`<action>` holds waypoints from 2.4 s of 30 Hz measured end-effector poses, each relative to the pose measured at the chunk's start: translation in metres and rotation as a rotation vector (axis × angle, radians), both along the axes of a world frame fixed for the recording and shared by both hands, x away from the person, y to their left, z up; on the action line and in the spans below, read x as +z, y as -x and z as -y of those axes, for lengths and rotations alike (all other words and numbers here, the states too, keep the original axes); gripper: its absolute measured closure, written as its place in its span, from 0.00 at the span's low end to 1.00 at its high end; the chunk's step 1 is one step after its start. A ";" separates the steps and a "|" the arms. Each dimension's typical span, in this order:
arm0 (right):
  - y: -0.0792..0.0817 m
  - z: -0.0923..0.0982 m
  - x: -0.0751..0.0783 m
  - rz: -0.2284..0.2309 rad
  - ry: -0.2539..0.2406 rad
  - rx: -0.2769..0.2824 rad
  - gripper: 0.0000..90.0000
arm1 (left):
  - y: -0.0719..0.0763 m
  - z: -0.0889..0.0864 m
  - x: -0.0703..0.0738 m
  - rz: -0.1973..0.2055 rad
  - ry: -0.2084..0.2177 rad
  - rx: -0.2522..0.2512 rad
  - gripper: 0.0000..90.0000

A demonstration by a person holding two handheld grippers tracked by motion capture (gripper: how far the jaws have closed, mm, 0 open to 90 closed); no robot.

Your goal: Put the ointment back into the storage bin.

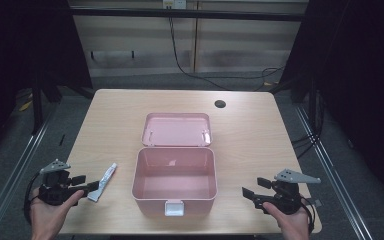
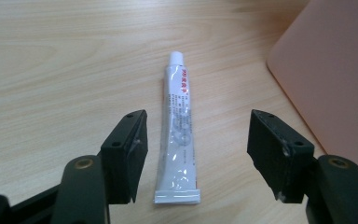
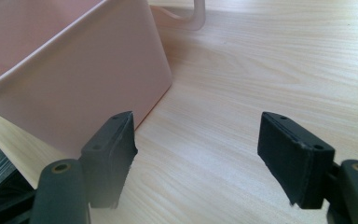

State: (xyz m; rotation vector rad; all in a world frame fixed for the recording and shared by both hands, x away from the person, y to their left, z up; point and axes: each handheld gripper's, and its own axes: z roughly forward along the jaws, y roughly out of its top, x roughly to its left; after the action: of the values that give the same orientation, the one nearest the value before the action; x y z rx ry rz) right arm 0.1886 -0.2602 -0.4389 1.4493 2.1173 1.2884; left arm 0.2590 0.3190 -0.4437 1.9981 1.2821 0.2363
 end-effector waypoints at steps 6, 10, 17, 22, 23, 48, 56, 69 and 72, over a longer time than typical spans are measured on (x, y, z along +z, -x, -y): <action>0.000 0.001 0.000 0.002 -0.014 0.004 0.30 | -0.001 0.003 -0.002 -0.021 0.015 -0.011 0.48; 0.000 0.000 0.000 -0.003 -0.011 0.008 0.29 | 0.000 0.004 -0.001 -0.020 0.021 -0.015 0.46; 0.000 0.000 0.000 -0.003 -0.012 0.000 0.29 | 0.003 0.017 0.005 -0.017 -0.079 -0.043 0.49; 0.000 0.000 0.000 -0.004 -0.015 0.002 0.29 | -0.002 0.022 0.014 -0.049 -0.123 -0.071 0.52; 0.000 0.000 -0.001 -0.003 -0.015 0.001 0.29 | -0.003 0.023 0.015 -0.050 -0.131 -0.072 0.53; -0.001 0.000 -0.001 -0.015 -0.032 0.007 0.27 | -0.057 0.044 0.031 -0.333 -0.324 -0.113 0.72; -0.001 -0.001 -0.002 -0.022 -0.030 0.015 0.26 | -0.068 0.055 0.020 -0.389 -0.374 -0.130 0.71; -0.002 -0.002 -0.003 -0.036 -0.028 0.022 0.25 | -0.082 0.061 0.006 -0.449 -0.422 -0.121 0.74; -0.002 -0.002 -0.003 -0.043 -0.029 0.022 0.25 | -0.083 0.063 0.002 -0.450 -0.435 -0.131 0.75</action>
State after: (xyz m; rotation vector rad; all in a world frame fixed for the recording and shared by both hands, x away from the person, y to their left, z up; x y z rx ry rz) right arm 0.1903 -0.2579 -0.4415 1.4823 2.1561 1.3125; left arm 0.3416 0.2560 -0.4418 2.6046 1.4543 -0.0047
